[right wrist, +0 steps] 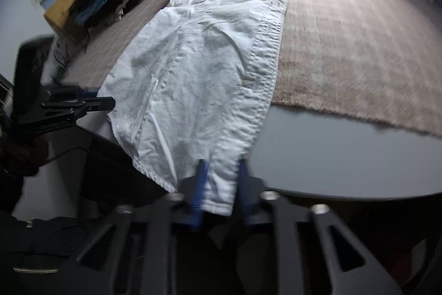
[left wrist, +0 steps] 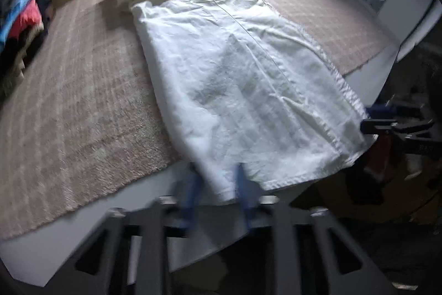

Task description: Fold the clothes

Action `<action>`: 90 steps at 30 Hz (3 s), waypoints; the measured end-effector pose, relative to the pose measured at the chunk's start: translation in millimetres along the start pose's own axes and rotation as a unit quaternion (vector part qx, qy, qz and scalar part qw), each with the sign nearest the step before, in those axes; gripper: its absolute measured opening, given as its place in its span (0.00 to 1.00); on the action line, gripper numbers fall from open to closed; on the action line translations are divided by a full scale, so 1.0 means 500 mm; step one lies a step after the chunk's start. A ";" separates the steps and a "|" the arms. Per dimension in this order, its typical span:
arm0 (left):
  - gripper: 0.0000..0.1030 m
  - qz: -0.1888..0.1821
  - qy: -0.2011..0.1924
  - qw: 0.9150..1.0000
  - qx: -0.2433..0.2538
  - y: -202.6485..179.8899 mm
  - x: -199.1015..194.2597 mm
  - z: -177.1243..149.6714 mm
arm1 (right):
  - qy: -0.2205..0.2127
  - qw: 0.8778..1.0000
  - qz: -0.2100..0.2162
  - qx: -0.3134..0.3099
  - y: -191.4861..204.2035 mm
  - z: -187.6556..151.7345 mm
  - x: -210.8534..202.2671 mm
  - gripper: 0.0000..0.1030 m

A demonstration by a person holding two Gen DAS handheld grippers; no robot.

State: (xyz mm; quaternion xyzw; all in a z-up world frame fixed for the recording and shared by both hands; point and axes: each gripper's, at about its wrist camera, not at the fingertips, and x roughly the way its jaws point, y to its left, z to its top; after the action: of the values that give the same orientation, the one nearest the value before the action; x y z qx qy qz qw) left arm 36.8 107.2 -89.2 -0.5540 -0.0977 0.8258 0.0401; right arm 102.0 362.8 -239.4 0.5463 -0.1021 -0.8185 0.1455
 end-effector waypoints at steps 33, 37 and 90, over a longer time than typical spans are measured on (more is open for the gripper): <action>0.07 -0.069 0.063 0.995 0.022 0.025 -0.008 0.033 | 0.081 0.960 0.112 0.243 -0.137 -0.027 0.018 0.25; 0.06 -0.061 0.057 0.996 0.023 0.019 -0.005 0.034 | 0.088 0.953 0.149 0.250 -0.131 -0.036 0.019 0.09; 0.05 -0.156 -0.020 0.988 -0.013 0.032 -0.098 0.100 | 0.067 0.988 0.060 -0.124 0.097 0.404 0.090 0.23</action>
State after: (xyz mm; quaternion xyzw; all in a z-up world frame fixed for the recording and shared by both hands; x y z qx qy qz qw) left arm 10.2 77.1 -29.9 -0.5158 -0.1940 0.8191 0.1594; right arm -94.7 303.3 -185.3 0.5703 -0.0226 -0.7762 0.2678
